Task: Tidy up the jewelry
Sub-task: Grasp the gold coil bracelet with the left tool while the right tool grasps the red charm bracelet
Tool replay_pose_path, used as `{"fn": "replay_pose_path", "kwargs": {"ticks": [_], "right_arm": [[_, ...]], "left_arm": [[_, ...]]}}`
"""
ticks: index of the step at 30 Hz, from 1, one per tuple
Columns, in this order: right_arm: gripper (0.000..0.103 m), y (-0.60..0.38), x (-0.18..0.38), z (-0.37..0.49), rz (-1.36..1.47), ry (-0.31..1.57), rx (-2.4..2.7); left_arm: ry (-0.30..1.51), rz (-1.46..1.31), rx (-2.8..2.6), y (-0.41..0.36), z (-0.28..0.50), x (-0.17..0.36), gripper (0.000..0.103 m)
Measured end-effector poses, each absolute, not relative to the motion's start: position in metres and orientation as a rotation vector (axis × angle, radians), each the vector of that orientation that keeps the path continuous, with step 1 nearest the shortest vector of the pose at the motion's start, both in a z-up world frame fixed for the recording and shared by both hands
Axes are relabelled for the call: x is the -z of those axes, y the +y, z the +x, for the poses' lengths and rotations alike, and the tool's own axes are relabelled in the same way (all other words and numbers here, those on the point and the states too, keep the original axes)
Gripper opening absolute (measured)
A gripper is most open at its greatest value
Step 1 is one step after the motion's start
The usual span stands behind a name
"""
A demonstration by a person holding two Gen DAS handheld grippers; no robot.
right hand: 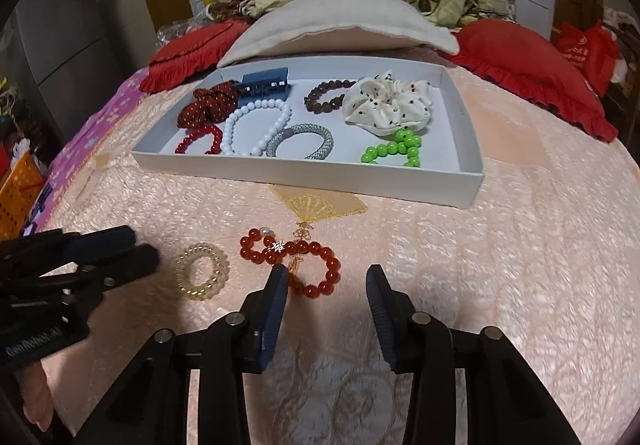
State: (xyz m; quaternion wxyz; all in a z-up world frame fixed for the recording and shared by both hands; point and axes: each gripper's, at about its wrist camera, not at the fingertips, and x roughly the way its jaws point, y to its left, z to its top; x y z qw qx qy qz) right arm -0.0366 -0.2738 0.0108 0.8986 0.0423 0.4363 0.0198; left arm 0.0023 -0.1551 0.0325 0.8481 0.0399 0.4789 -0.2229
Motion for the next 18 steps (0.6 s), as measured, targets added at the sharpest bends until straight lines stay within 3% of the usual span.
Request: {"fn": "replay_pose_path", "kwargs": {"ticks": [9, 15, 18], "right_arm": [[0.035, -0.276, -0.007, -0.028, 0.095, 0.883, -0.058], [0.023, -0.274, -0.004, -0.023, 0.096, 0.888, -0.067], [0.023, -0.273, -0.003, -0.026, 0.080, 0.889, -0.064]], "left_arm": [[1.028, 0.090, 0.511, -0.166, 0.013, -0.016, 0.036], [1.015, 0.090, 0.537, -0.165, 0.008, -0.015, 0.036], [1.010, 0.101, 0.533, -0.163, 0.005, -0.015, 0.026]]}}
